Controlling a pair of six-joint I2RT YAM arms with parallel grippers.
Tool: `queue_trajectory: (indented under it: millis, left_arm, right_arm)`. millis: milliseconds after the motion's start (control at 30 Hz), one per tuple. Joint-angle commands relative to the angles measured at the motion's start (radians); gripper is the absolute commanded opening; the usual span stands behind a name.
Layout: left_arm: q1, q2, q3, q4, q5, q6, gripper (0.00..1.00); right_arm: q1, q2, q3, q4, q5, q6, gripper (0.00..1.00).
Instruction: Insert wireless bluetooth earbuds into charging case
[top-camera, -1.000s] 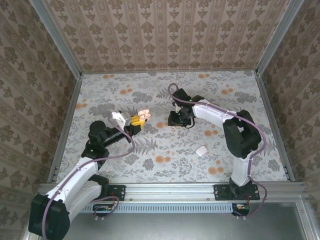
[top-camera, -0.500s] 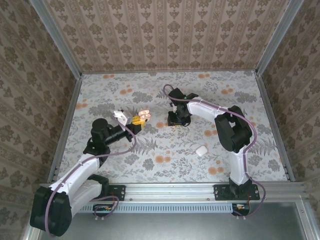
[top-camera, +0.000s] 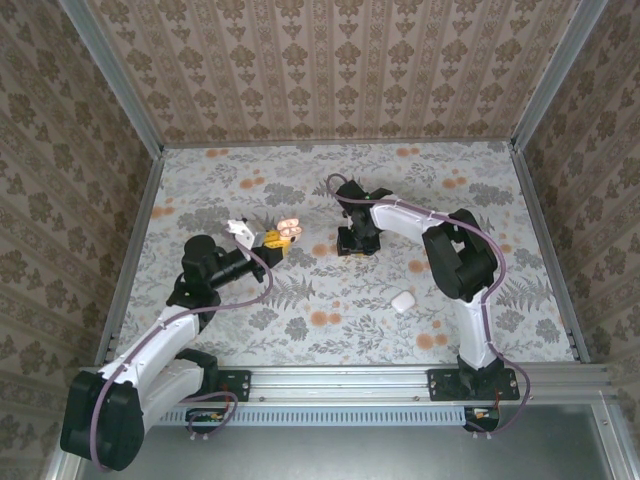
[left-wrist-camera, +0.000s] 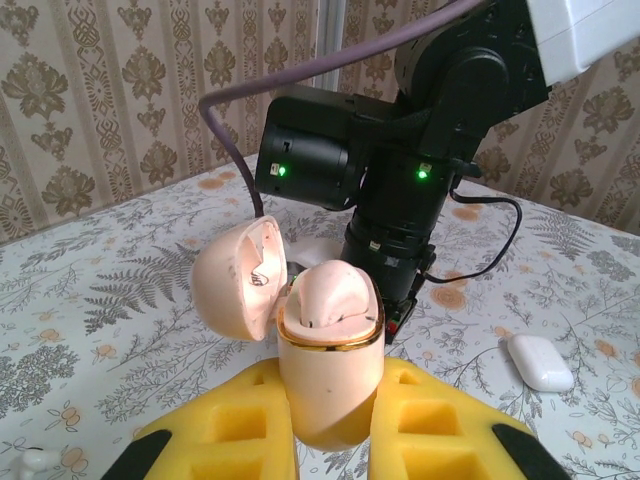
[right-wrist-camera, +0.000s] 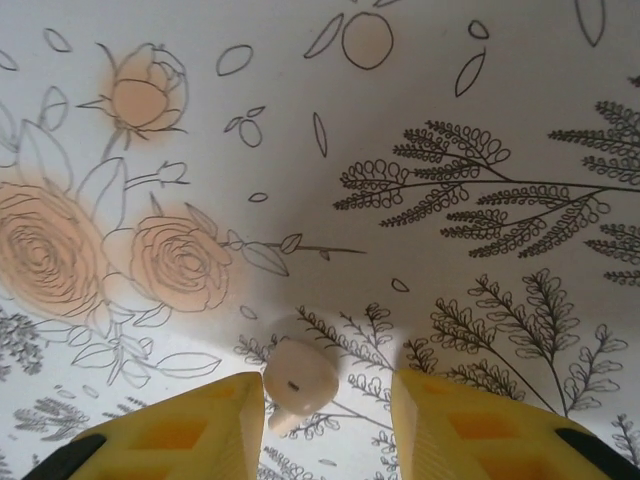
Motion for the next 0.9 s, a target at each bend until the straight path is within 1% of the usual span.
queue_trajectory:
  millis: [0,267,500,700,867]
  left_arm:
    - [0.007,-0.013,0.035,0.016,0.026,0.022,0.00]
    - [0.009,-0.021,0.036,0.004,0.026,0.023,0.00]
    - [0.010,-0.023,0.039,-0.003,0.026,0.026,0.00]
    - [0.010,-0.033,0.038,-0.015,0.027,0.026,0.00]
    - [0.010,-0.049,0.033,-0.026,0.023,0.028,0.00]
  right_arm:
    - [0.009,0.027,0.040,-0.034,0.015,0.011,0.38]
    - [0.023,0.050,0.072,-0.060,0.020,-0.007,0.32]
    - [0.046,0.063,0.101,-0.101,0.052,-0.036,0.32]
    - [0.054,0.075,0.110,-0.118,0.070,-0.049,0.28]
    - [0.055,0.080,0.115,-0.126,0.078,-0.065,0.27]
